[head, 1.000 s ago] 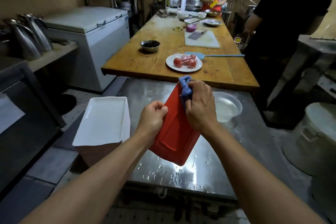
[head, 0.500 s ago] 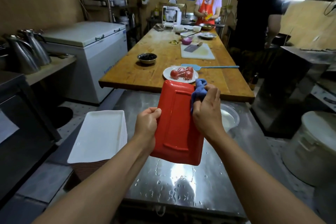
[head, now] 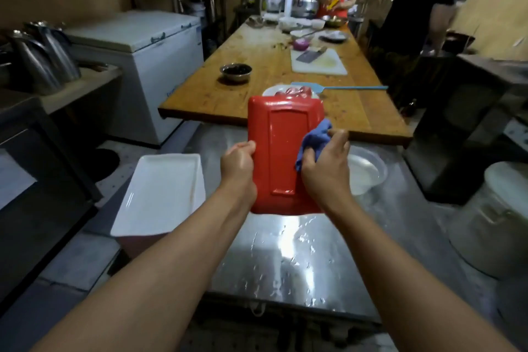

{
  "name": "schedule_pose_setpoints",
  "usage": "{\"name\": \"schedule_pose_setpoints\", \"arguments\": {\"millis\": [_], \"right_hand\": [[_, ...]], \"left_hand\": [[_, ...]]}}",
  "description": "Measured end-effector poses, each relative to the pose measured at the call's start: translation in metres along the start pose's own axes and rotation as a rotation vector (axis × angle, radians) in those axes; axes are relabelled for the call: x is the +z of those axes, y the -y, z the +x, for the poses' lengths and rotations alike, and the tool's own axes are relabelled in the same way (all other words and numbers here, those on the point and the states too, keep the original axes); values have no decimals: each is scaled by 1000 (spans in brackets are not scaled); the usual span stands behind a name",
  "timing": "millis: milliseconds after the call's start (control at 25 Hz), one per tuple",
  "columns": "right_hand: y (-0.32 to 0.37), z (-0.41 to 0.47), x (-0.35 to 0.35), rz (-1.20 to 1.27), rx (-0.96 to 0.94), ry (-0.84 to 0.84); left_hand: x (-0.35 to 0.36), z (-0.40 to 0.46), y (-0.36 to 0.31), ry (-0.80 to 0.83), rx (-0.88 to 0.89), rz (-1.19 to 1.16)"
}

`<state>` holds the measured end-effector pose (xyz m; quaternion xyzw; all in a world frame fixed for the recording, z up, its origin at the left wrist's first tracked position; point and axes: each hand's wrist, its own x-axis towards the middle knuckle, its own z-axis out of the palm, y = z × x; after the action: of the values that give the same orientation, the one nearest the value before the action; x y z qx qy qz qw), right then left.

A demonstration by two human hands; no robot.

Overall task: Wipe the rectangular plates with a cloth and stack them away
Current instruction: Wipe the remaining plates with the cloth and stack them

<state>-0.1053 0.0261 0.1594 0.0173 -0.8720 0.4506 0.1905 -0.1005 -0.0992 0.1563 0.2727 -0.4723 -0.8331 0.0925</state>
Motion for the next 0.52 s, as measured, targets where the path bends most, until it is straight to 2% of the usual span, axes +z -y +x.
{"name": "schedule_pose_setpoints", "arguments": {"millis": [160,520], "right_hand": [[1,14,18,-42,72,-7],[8,16,21,5,36,87]], "left_hand": [[0,15,6,-27,-4,-17],[-10,15,-6,-31,-5,30]]}}
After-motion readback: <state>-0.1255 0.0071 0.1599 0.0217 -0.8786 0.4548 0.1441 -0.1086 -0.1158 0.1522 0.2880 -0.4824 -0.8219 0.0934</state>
